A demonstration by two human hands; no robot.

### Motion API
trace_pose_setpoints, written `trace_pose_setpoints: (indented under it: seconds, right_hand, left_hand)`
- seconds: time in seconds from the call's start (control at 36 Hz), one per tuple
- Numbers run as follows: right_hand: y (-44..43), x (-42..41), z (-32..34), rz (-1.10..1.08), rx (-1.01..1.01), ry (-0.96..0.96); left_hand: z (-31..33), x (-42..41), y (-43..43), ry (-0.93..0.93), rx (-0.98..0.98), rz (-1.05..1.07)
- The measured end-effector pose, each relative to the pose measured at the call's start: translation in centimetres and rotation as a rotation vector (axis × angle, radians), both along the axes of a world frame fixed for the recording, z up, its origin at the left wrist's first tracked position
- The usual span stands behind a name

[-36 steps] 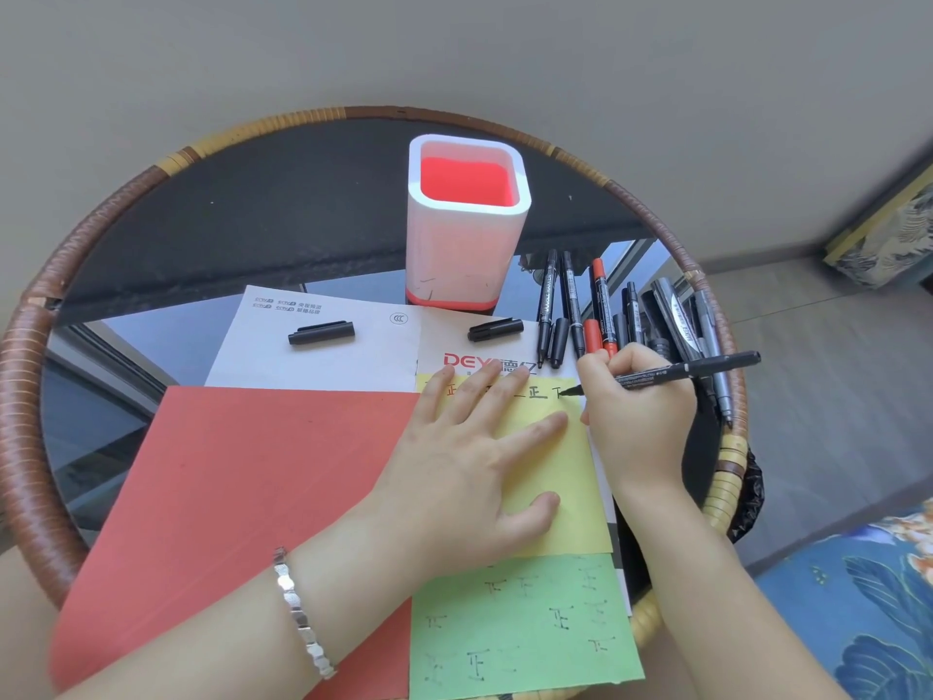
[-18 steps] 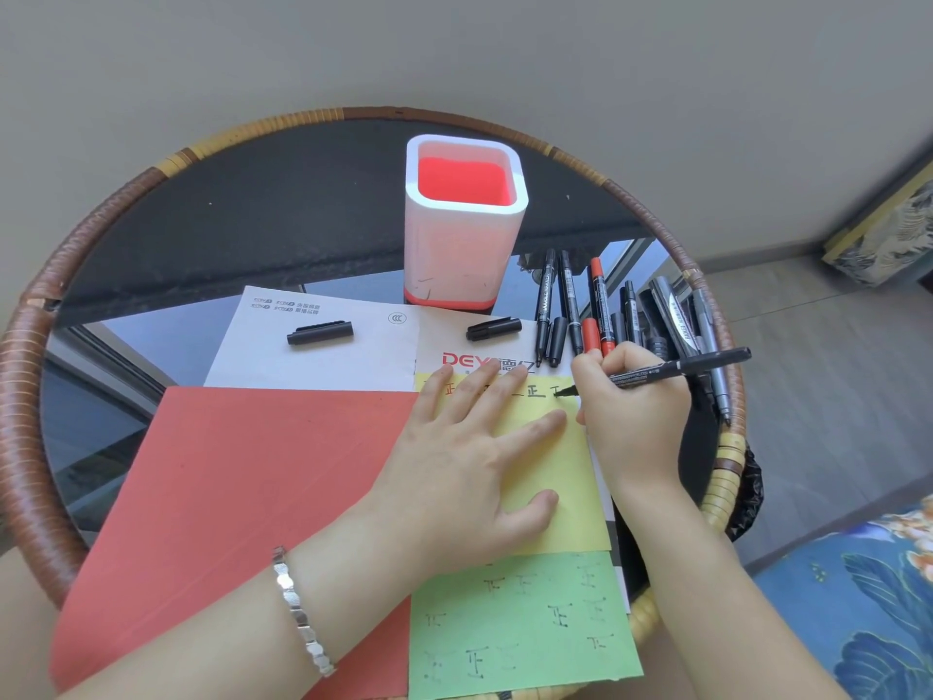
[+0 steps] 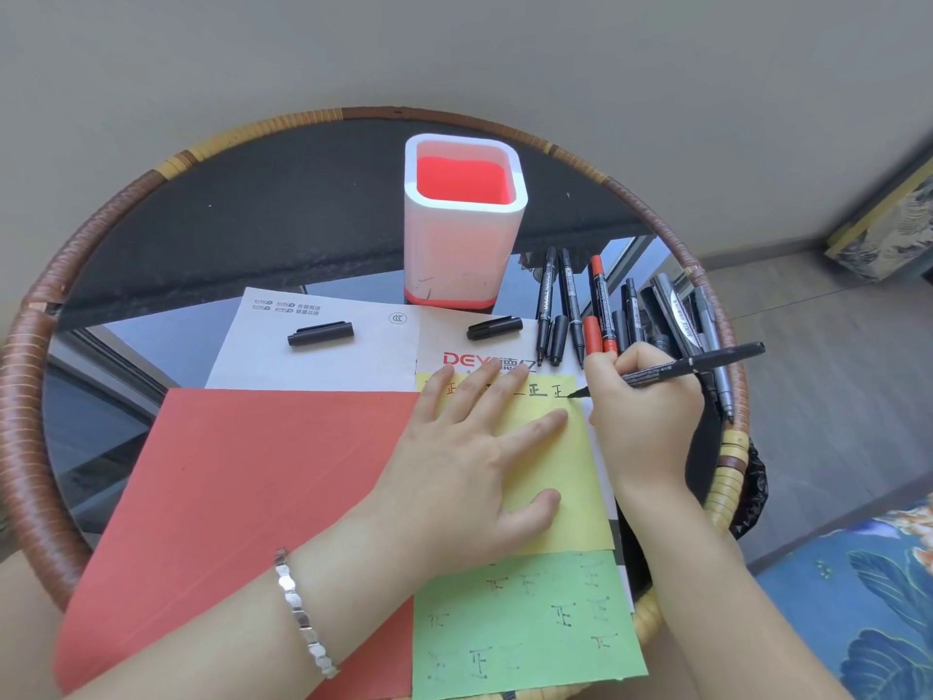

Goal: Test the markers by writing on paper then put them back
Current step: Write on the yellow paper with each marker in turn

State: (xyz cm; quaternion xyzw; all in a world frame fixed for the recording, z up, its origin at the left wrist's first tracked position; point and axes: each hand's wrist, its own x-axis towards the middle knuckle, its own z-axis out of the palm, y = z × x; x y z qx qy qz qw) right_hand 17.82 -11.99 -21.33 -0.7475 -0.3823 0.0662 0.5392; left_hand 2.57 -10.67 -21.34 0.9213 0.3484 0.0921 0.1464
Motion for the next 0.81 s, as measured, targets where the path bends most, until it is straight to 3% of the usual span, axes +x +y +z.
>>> trace_pose_setpoints:
  seconds: [0.19, 0.36, 0.5, 0.58, 0.64, 0.72, 0.81]
  right_hand:
    - [-0.3, -0.4, 0.3, -0.002, 0.151, -0.019]
    - [-1.2, -0.4, 1.4, 0.101, 0.338, 0.147]
    - [-2.1, -0.7, 1.5, 0.306, 0.142, -0.097]
    - [-2.5, -1.8, 1.3, 0.318, 0.041, -0.252]
    - [-2.6, -2.8, 1.4, 0.304, 0.042, -0.332]
    - [-2.6, -4.1, 2.0, 0.330, 0.056, -0.348]
    - [-2.5, -5.2, 2.6, 0.400, 0.048, -0.341]
  left_hand:
    - [0.0, 0.0, 0.0, -0.018, -0.014, -0.009]
    - [-0.1, -0.1, 0.1, -0.026, -0.014, -0.016]
    - [0.4, -0.2, 0.1, -0.147, -0.022, 0.028]
    - [2.3, -0.5, 0.3, -0.353, -0.036, 0.107]
    - [4.2, -1.0, 0.4, -0.483, -0.212, 0.218]
    - [5.5, -1.9, 0.6, -0.526, -0.577, 0.292]
    - [5.7, -2.8, 0.5, -0.509, -0.704, 0.307]
